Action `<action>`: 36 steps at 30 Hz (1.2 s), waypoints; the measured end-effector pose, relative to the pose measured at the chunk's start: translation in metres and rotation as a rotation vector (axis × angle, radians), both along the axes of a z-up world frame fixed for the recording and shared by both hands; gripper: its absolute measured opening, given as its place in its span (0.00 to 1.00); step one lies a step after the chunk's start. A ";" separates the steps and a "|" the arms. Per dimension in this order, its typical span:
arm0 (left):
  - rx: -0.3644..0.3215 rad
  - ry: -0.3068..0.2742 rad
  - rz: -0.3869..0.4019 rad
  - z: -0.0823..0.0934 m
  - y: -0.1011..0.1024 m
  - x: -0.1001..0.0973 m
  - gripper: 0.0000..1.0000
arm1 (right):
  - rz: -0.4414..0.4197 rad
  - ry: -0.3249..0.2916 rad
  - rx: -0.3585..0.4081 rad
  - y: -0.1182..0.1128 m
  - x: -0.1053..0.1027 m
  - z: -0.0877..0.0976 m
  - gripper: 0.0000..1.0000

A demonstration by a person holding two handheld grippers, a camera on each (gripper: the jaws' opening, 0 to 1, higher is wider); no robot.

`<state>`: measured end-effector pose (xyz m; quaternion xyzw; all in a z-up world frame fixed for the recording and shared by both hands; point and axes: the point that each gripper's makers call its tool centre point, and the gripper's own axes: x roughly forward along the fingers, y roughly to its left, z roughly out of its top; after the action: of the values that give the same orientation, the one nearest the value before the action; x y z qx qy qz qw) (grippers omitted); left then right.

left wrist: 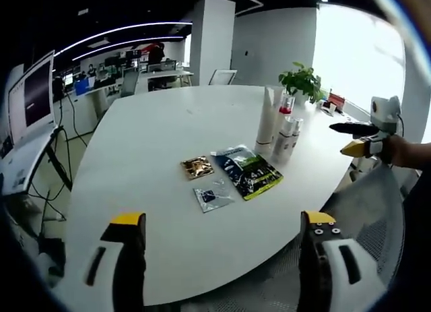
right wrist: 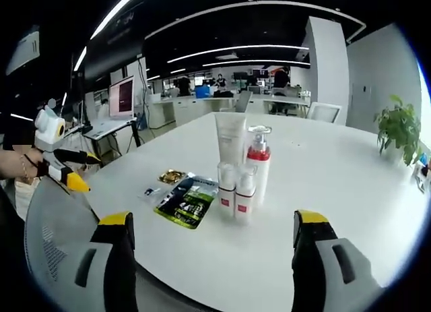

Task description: Arrange the skincare products in the storage area until every visible bottle or jar stands upright without overlapping.

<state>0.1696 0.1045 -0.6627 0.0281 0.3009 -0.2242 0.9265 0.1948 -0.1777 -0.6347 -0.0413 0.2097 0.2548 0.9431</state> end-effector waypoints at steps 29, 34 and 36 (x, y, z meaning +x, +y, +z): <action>0.006 0.011 0.005 -0.001 0.001 -0.001 0.94 | 0.004 0.016 -0.013 -0.001 0.000 -0.004 0.98; 0.007 0.014 0.004 -0.003 0.001 -0.001 0.93 | 0.003 0.017 -0.016 -0.001 0.000 -0.004 0.98; 0.009 0.015 0.002 -0.003 0.000 -0.001 0.93 | 0.003 0.015 -0.013 0.000 -0.001 -0.003 0.98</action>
<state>0.1684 0.1048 -0.6653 0.0301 0.3088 -0.2221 0.9243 0.1937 -0.1778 -0.6373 -0.0457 0.2181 0.2549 0.9409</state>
